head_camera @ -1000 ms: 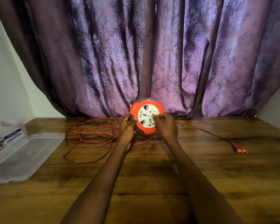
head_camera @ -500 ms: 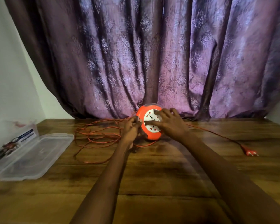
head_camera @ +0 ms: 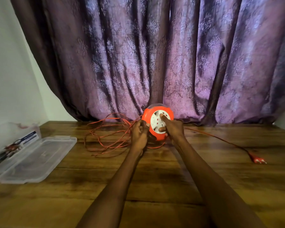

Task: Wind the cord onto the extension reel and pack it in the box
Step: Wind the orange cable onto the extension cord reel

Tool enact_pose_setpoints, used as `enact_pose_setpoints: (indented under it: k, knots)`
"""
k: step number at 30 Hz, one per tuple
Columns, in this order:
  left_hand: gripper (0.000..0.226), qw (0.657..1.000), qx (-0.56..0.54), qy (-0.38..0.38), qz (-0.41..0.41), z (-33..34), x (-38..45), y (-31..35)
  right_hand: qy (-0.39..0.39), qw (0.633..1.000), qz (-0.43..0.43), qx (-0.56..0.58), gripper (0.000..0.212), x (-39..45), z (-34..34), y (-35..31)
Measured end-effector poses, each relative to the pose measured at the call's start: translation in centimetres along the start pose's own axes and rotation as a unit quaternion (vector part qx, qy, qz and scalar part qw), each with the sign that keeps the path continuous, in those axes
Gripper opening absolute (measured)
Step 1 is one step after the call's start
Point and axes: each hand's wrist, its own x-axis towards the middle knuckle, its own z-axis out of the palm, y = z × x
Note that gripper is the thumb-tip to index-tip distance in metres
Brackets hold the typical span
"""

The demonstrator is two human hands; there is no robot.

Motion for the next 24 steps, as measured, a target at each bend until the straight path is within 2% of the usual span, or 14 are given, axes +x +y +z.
enact_pose_setpoints:
  k: [1,3,5,6,7,9,10,12,15,17,20,22,24]
  knots:
    - [0.016,1.0,-0.003,0.009,-0.008,-0.2,0.2,0.1,0.002,0.997,-0.045,-0.066,0.047,0.2,-0.3,0.2]
    - [0.022,0.999,-0.017,0.021,-0.031,-0.7,0.7,-0.2,0.022,0.967,-0.14,-0.213,0.04,0.4,-1.3,0.4]
    - [0.024,0.999,-0.023,0.025,-0.042,-1.1,1.2,-0.5,0.021,0.91,-0.288,-0.299,0.015,0.4,-2.1,0.7]
    - [0.023,0.998,-0.022,0.024,-0.044,-1.3,1.4,-0.7,0.007,0.872,-0.369,-0.322,0.014,0.5,-2.4,0.8]
    - [0.02,0.998,-0.022,0.022,-0.047,-1.4,1.5,-0.7,-0.011,0.839,-0.423,-0.342,0.024,0.8,-2.7,1.0]
    - [0.012,0.997,-0.039,0.022,-0.07,-1.6,1.7,-0.5,-0.023,0.808,-0.457,-0.373,0.036,1.4,-3.4,0.8]
    - [0.01,0.995,-0.051,0.019,-0.084,-1.7,1.8,-0.4,-0.022,0.785,-0.478,-0.394,0.036,1.5,-3.7,0.7]
    - [0.016,0.992,-0.059,0.015,-0.113,-1.9,1.9,-0.4,-0.033,0.71,-0.533,-0.46,0.031,1.4,-4.2,0.7]
    - [0.017,0.992,-0.05,-0.018,-0.117,-2.3,2.0,-0.4,-0.082,0.613,-0.553,-0.558,0.051,0.6,-4.6,-0.5]
    - [0.015,0.99,-0.043,-0.043,-0.124,-2.4,2.0,-0.2,-0.109,0.563,-0.581,-0.577,0.048,0.5,-4.8,-1.4]
    - [0.015,0.989,-0.03,-0.065,-0.132,-2.5,2.0,-0.1,-0.124,0.462,-0.637,-0.605,0.041,0.8,-5.2,-1.5]
    - [0.008,0.989,-0.02,-0.073,-0.129,-2.4,1.7,-0.1,-0.103,0.429,-0.658,-0.61,0.044,1.1,-5.3,-1.4]
    - [0.012,0.989,-0.025,-0.075,-0.125,-1.8,1.1,0.2,-0.059,0.427,-0.655,-0.621,0.047,1.2,-5.3,-1.3]
